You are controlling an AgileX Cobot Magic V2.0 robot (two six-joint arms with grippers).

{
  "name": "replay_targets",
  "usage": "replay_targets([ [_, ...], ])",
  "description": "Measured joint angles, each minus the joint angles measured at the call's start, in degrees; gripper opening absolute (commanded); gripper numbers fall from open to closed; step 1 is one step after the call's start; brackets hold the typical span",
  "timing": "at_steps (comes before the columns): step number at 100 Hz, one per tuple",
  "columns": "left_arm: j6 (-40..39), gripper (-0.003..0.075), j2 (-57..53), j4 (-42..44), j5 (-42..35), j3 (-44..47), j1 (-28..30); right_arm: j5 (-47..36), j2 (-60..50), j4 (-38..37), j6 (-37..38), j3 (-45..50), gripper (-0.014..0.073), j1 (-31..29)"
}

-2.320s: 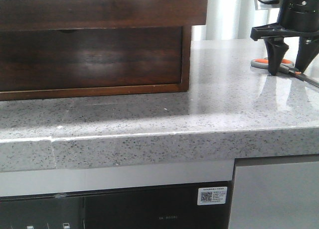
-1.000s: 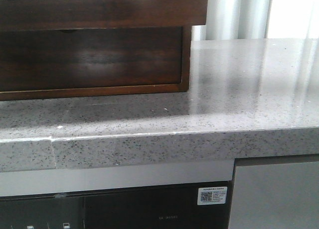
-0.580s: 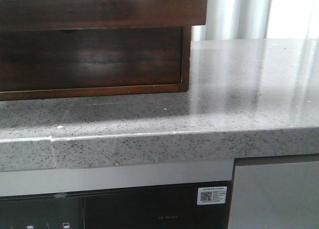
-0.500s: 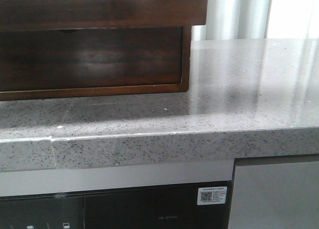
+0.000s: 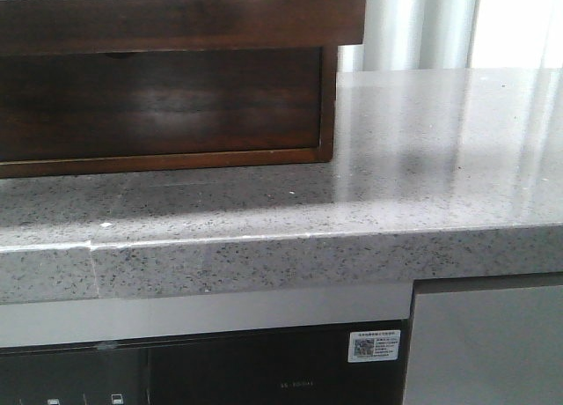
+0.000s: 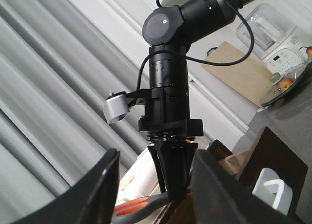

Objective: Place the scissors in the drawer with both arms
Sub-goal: 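Lift the scissors with the right gripper and carry them over the drawer, then lower the scissors into the drawer and open the right gripper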

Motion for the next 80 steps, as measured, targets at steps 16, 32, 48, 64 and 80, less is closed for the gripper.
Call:
replay_targets([
  [16,0.0,0.0312,0.0,0.0,0.0,0.0,0.0,-0.13,0.25,-2.66,0.0,0.0,-0.0073,1.99],
  [32,0.0,0.0312,0.0,0.0,0.0,0.0,0.0,-0.03,0.62,-5.19,0.0,0.22,-0.0073,4.37],
  [48,0.0,0.0312,0.0,0.0,0.0,0.0,0.0,-0.03,0.83,-5.83,0.0,0.25,-0.0072,5.04],
  [64,0.0,0.0312,0.0,0.0,0.0,0.0,0.0,-0.03,0.83,-6.17,0.0,0.25,0.0074,5.04],
  [80,0.0,0.0312,0.0,0.0,0.0,0.0,0.0,-0.03,0.83,-6.25,0.0,0.25,0.0317,5.04],
])
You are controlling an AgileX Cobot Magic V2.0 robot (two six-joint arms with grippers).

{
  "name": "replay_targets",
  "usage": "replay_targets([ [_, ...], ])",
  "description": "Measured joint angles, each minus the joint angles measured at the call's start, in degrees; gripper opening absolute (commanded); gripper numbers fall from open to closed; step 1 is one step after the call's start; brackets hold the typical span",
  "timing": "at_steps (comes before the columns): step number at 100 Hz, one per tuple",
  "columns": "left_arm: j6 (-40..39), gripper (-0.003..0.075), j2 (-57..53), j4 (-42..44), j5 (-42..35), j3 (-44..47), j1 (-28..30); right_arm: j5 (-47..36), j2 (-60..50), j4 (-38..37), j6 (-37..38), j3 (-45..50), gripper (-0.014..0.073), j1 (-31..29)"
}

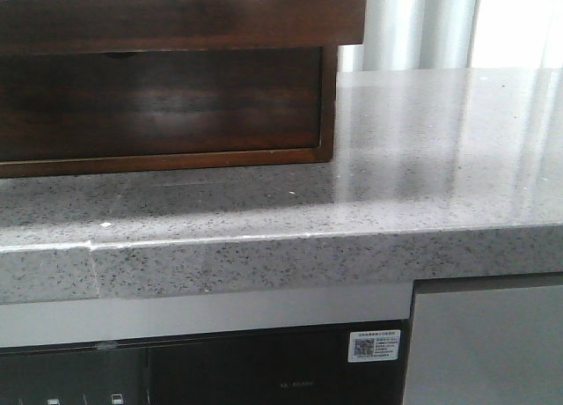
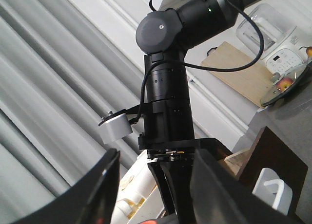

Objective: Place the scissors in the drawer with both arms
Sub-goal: 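Lower the scissors into the drawer and open the right gripper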

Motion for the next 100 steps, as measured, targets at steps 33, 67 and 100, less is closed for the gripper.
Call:
replay_targets([
  [33,0.0,0.0312,0.0,0.0,0.0,0.0,0.0,0.0,0.0,0.0,0.76,0.0,0.033,0.0],
  [67,-4.03,0.0211,-5.29,0.0,0.04,0.0,0.0,0.0,-4.97,-0.17,2.8,0.09,-0.0043,0.0],
  [100,-10.32,-0.001,-17.03,0.0,9.67,-0.1,0.0,0.0,-12.73,-0.17,5.25,0.09,-0.0071,0.0],
])
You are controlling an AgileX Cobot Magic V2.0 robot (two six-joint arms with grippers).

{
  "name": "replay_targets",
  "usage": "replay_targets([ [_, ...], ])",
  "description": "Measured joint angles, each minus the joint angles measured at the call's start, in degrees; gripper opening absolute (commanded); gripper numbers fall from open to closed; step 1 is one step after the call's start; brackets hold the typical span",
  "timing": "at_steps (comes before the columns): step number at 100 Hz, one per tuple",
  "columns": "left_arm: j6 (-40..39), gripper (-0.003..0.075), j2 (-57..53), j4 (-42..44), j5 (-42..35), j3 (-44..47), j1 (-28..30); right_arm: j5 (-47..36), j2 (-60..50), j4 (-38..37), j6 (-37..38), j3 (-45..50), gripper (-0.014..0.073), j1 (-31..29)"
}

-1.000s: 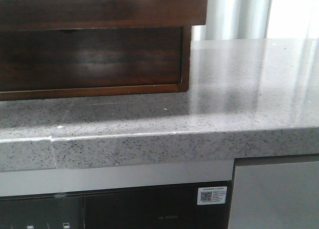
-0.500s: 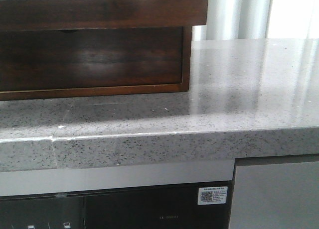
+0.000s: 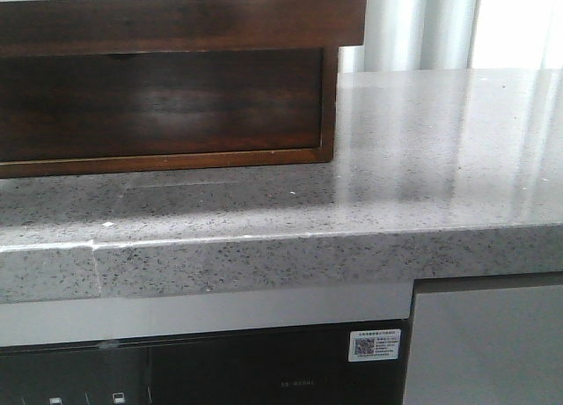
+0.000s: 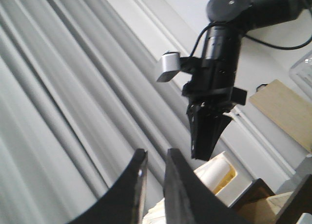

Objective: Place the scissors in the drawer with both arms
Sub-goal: 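Lower the scissors into the drawer and open the right gripper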

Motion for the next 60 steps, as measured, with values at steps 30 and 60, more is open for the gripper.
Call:
replay_targets([
  [30,-1.08,-0.0019,-0.74,-6.35,12.93,0.44,0.0,0.11,-8.66,0.0,1.98,6.44,-0.0062,0.0],
  [60,-1.22,-0.0019,-0.74,-14.29,16.6,6.23,0.0,-1.4,-22.85,-0.22,2.08,21.18,-0.0062,0.0],
])
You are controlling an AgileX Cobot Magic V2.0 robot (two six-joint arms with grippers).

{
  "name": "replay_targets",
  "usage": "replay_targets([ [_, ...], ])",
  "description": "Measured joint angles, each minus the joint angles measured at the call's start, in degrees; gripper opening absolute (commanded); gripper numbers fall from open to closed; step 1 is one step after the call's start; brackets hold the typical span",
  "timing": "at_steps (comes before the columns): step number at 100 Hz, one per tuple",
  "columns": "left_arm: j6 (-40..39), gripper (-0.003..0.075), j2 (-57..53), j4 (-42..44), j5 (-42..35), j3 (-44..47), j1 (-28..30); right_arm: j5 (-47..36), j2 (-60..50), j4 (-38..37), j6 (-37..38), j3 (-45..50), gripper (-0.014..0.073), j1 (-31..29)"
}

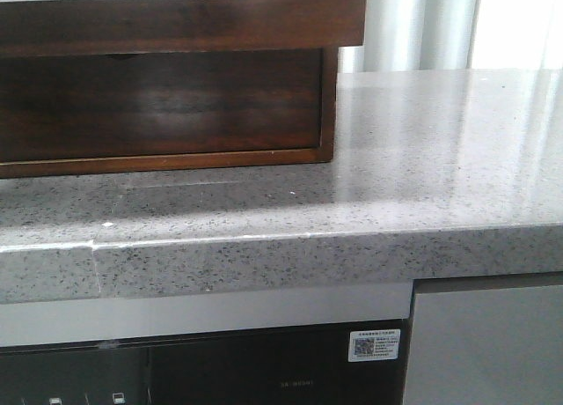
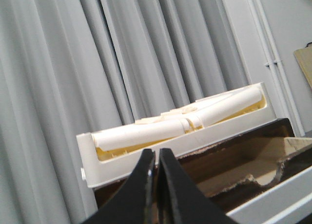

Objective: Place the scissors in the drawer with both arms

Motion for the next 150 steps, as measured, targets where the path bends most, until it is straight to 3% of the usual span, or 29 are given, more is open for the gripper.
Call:
replay_targets([
  [34,-0.09,-0.0019,0.0,-8.59,1.89,2.92,0.0,-16.95,-19.96,-0.67,0.0,24.33,-0.0062,0.0],
  [64,-0.09,-0.0019,0.0,-10.75,12.41,2.92,0.0,-30.02,-40.9,-1.42,0.0,50.09,-0.0063,0.0],
  [116,-0.09,-0.0019,0.0,-11.12,14.33,3.01,0.0,-39.27,-68.47,-1.04,0.0,80.98,-0.0062,0.0],
  [133,-0.09,-0.0019,0.0,-11.12,14.33,3.01,0.0,-43.46,-70.43,3.16,0.0,90.24,-0.0062,0.0],
  [150,-0.09,-0.0019,0.0,-11.12,14.43,3.01,0.0,-52.67,-70.43,12.97,0.0,98.16,-0.0062,0.0],
])
